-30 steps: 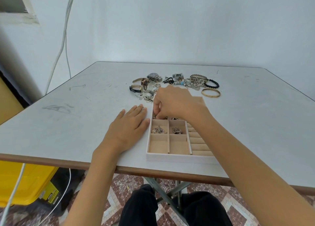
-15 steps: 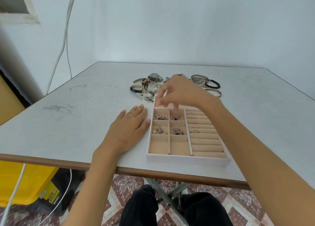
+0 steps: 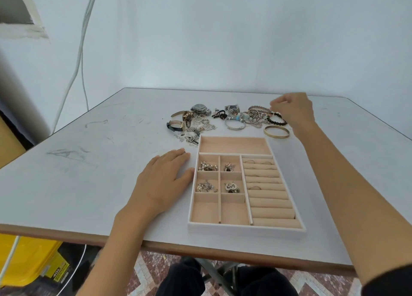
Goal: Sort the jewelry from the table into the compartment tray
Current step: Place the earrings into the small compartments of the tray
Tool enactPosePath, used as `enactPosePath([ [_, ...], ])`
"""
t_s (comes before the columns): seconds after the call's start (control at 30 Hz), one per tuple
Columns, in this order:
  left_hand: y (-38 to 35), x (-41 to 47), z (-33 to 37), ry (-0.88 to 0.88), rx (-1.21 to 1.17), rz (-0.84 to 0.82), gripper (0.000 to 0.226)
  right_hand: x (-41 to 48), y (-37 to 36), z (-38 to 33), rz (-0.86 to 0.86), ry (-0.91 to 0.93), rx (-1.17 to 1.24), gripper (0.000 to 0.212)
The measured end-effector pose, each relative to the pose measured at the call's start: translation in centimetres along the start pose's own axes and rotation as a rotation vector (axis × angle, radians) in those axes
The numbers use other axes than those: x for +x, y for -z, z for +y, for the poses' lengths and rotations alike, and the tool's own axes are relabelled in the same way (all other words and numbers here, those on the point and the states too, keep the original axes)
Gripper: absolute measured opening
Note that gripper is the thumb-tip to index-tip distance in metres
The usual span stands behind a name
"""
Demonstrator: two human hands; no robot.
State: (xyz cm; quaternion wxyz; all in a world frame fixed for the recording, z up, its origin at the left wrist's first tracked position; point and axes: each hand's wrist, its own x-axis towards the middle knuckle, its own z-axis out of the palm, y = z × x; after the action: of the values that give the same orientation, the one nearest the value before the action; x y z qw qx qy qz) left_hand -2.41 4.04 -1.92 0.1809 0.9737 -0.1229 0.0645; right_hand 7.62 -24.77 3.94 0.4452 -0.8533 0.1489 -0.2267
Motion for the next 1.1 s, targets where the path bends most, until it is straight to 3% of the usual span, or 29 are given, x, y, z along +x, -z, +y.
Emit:
enactPosePath([
  [0.1, -0.1, 0.3, -0.2, 0.021, -0.008, -0.005, 0.048, 0.5, -1.1, 1.5, -0.102, 0.027, -0.193, 0.006],
  [0.17, 0.1, 0.7, -0.3, 0.03, -0.001, -0.007, 0.046, 0.6, -2.0, 2.0, -0.155, 0.033, -0.272, 0.013],
  [0.27, 1.1, 1.7, -0.4, 0.027, 0.033, -0.021, 0.034, 0.9, -3.2, 2.8, -0.136, 0.049, -0.357, 0.015],
  [0.4, 2.5, 4.8, -0.5, 0.092, -0.033, 0.032, 0.021, 1.1, -3.7, 3.3, -0.09, 0.053, -0.381, 0.01],
  [0.57, 2.4, 10.9, 0.8, 0.055, -0.016, 0.164, 0.023, 1.3, -4.0, 3.4, -0.057, 0.095, -0.402, 0.01],
  [0.77, 0.4, 15.8, 3.2, -0.115, 0.207, 0.051, 0.025, 1.2, -4.5, 3.5, -0.024, 0.145, -0.473, 0.012],
  [0.87, -0.1, 16.7, 3.3, -0.117, 0.287, 0.002, 0.021, 1.3, -4.5, 3.5, -0.04, 0.15, -0.479, 0.011],
  [1.1, -0.1, 16.7, 3.3, -0.189, 0.384, 0.103, 0.014, 1.2, -4.2, 3.1, -0.051, 0.114, -0.414, 0.007],
])
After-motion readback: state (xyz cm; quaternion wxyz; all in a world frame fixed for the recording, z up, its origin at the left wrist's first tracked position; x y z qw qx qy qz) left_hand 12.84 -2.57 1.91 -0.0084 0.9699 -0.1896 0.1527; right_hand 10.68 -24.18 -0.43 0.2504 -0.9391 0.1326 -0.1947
